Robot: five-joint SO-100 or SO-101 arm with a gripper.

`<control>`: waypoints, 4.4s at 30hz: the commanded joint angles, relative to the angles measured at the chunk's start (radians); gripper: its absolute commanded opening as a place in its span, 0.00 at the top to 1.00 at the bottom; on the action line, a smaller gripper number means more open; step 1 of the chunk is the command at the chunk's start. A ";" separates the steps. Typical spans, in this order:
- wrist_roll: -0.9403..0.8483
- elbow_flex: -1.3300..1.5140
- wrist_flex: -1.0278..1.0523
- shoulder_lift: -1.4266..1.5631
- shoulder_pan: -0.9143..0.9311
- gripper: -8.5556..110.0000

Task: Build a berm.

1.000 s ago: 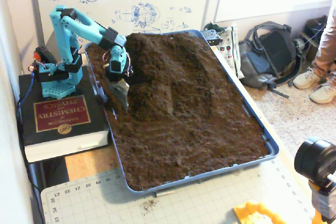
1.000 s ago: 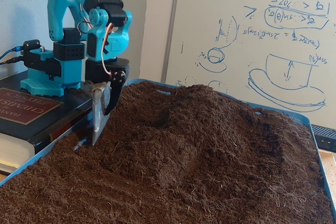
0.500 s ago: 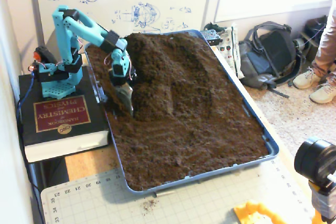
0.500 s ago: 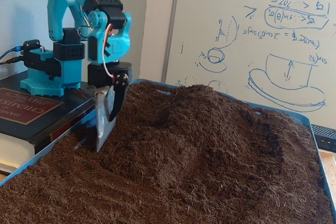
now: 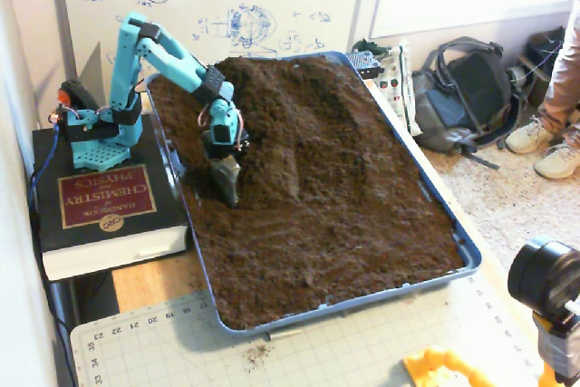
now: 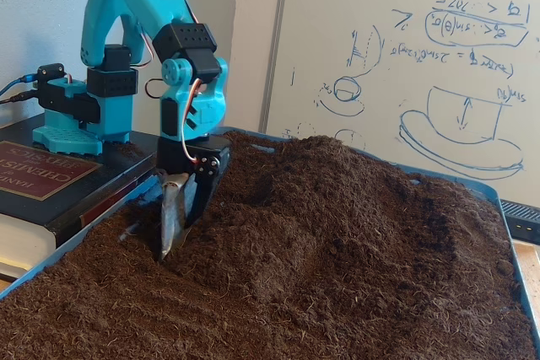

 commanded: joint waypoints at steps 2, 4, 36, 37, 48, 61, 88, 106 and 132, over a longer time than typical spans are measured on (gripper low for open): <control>0.005 -0.172 -0.025 0.006 -0.048 0.93; 0.005 -0.189 -0.025 0.014 -0.067 0.93; 0.006 -0.265 -0.038 0.089 -0.176 0.93; 0.008 -0.279 -0.038 0.086 -0.173 0.93; 0.166 -0.333 -0.026 0.094 -0.173 0.93; 0.259 -0.459 -0.026 0.084 -0.184 0.93; 0.831 -0.979 -0.094 -0.106 -0.347 0.92; 0.551 -1.493 -0.400 -0.971 -0.298 0.93; 0.494 -0.822 -0.012 -0.483 -0.285 0.93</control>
